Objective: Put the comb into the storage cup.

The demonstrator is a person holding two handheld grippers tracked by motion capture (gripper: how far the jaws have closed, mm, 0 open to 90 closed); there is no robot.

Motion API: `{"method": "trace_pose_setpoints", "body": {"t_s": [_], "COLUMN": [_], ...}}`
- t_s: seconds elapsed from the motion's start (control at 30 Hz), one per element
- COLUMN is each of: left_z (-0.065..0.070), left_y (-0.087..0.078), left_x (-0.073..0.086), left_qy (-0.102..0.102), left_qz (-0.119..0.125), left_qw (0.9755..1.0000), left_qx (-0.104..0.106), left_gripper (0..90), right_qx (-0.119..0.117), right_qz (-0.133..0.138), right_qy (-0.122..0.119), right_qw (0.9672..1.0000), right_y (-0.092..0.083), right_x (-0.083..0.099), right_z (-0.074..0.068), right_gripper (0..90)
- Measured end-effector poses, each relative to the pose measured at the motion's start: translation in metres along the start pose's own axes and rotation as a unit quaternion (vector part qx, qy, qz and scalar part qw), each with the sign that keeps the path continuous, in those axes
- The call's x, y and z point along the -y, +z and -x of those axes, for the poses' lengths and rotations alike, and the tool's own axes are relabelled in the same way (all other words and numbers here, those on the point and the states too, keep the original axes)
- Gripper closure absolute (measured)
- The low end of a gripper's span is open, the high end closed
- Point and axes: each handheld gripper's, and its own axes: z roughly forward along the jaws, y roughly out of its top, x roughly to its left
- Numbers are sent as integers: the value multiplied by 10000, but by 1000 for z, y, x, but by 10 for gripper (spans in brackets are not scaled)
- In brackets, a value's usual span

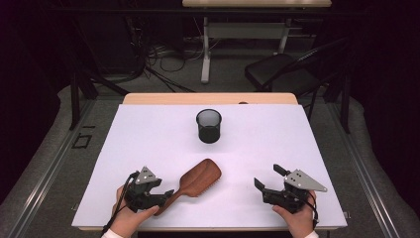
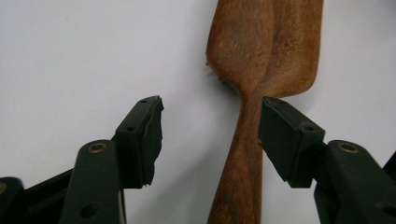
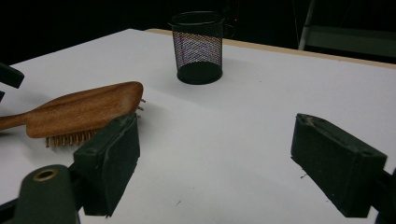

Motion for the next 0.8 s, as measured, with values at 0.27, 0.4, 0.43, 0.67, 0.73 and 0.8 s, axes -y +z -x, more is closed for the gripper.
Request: {"method": "trace_pose_setpoints", "body": {"t_s": [0.27, 0.4, 0.43, 0.67, 0.73, 0.8], "left_z": [-2, -2, -3, -5, -4, -3], "left_y": [-2, -4, -4, 0, 1, 3], "left_x": [-2, -4, -4, -13, -15, -17], "left_qy": [-53, -8, -28, -67, -64, -21], "left_qz": [65, 89, 83, 62, 20, -60], "left_qw": [9999, 9999, 10000, 9998, 9998, 9999], "left_qx": [96, 50, 40, 165, 164, 146], "left_gripper": [413, 401, 383, 208, 171, 158], "right_qx": [0, -3, -4, -9, -8, -4], "right_qz": [-2, -8, -9, -36, -33, -9], "right_qy": [-12, -15, -5, 6, 10, 40], "right_qw": [10000, 10000, 10000, 10000, 10000, 10000], "right_y": [0, 0, 0, 2, 1, 1], "right_x": [0, 0, 0, 1, 1, 1], "right_z": [0, 0, 0, -1, -1, -1], "right_gripper": [152, 151, 151, 151, 151, 151]}}
